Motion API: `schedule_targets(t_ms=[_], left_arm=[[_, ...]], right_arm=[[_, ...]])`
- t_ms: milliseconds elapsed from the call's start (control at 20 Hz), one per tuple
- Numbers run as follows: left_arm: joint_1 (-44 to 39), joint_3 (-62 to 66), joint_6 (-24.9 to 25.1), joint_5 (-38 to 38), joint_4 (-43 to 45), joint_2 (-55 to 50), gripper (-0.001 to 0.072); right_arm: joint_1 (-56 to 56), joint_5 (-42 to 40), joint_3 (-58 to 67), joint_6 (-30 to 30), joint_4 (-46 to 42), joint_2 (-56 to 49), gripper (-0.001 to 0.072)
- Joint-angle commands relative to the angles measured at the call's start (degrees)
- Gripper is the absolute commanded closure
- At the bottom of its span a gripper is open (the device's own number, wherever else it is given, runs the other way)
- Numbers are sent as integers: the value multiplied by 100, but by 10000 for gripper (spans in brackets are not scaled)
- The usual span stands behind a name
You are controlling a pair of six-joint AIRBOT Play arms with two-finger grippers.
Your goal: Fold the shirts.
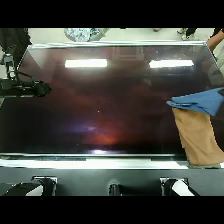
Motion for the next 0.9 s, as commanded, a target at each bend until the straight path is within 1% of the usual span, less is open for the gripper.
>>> schedule_targets(t_ms=[0, 200, 250, 400, 500, 600, 700, 850], left_arm=[[-4, -2, 22, 0, 2, -4, 680], [-4, -2, 24, 0, 2, -4, 680], [-4, -2, 24, 0, 2, -4, 680], [-4, -2, 22, 0, 2, -4, 680], [-4, -2, 22, -2, 0, -4, 680], [-4, -2, 22, -2, 2, -4, 680], [-4, -2, 22, 0, 0, -4, 680], [-4, -2, 20, -2, -2, -4, 680]], right_arm=[[-938, 258, 7, 116, -24, 238, 669], [-1528, 476, 4, 299, -42, 313, 670], [-1580, 614, 4, 352, -162, 313, 669], [-1563, 861, -70, 439, -894, 313, 665], [-1563, 1069, -319, 468, -1786, 356, 666], [-1563, 986, -1016, 470, -2490, 608, 666], [-1580, 656, -2048, 629, -2898, 984, 666], [-1580, 31, -3346, 1038, -2885, 1335, 664]])
